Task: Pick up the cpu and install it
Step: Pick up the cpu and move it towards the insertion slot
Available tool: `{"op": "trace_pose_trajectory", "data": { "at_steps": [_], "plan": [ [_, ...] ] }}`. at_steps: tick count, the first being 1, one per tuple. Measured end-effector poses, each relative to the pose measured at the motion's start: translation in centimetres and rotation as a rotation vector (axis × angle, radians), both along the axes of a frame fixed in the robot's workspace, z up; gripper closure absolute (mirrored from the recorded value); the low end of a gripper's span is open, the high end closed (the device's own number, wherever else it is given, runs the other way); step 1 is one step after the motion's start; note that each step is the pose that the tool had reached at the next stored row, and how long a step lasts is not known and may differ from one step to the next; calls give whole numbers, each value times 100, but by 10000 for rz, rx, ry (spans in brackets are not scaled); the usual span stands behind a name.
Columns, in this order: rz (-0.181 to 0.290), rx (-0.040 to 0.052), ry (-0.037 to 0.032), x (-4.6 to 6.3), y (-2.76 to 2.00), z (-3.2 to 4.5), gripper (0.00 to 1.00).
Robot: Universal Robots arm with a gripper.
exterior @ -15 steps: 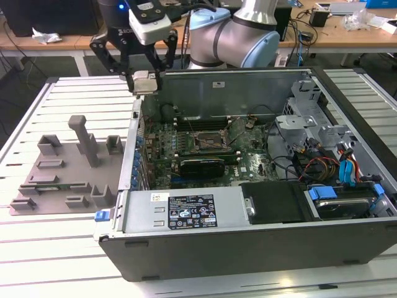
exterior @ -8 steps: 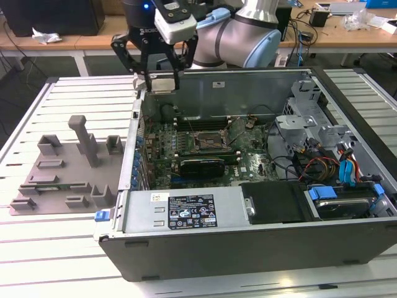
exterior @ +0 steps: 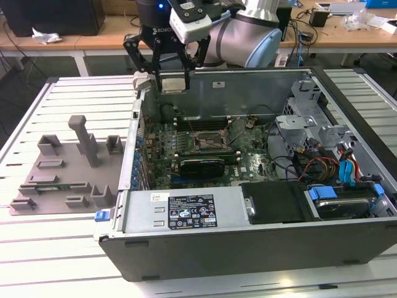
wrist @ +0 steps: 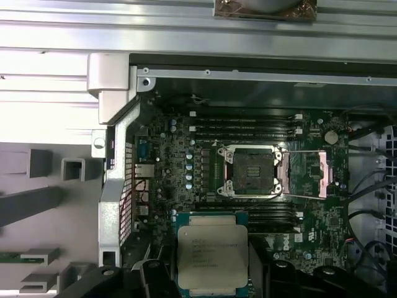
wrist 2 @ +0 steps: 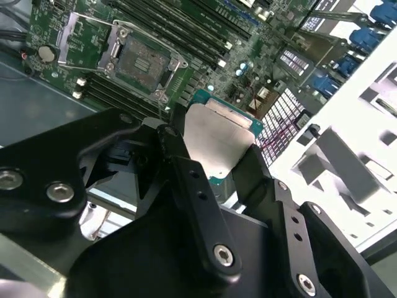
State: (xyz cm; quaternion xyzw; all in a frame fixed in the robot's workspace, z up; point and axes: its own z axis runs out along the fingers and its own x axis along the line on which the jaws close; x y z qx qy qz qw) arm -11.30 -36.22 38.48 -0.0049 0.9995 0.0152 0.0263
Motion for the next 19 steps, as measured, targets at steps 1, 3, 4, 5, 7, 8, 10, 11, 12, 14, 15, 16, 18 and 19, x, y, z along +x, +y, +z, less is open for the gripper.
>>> {"op": "trace_pose_trajectory", "data": {
  "at_steps": [1,3,4,5,7,8,10,11,12,14,15,16,18,19],
  "plan": [
    [-1,0,-1,16,0,0,45],
    [-3,0,2,86,0,-4,45],
    [0,0,5,121,0,-10,45],
    [-3,-1,14,174,-1,-22,45],
    [0,0,36,263,0,-55,45],
    [-2,1,40,298,0,-74,45],
    [-1,0,45,368,-1,-119,45],
    [2,0,46,394,0,-161,45],
    [22,0,47,402,0,-198,45],
    [103,-1,46,407,3,-263,45],
    [121,0,46,408,3,-282,45],
    [133,0,46,409,4,-301,45],
    [156,-1,47,416,6,-344,45],
    [163,-2,48,426,8,-363,45]
  ]
}}
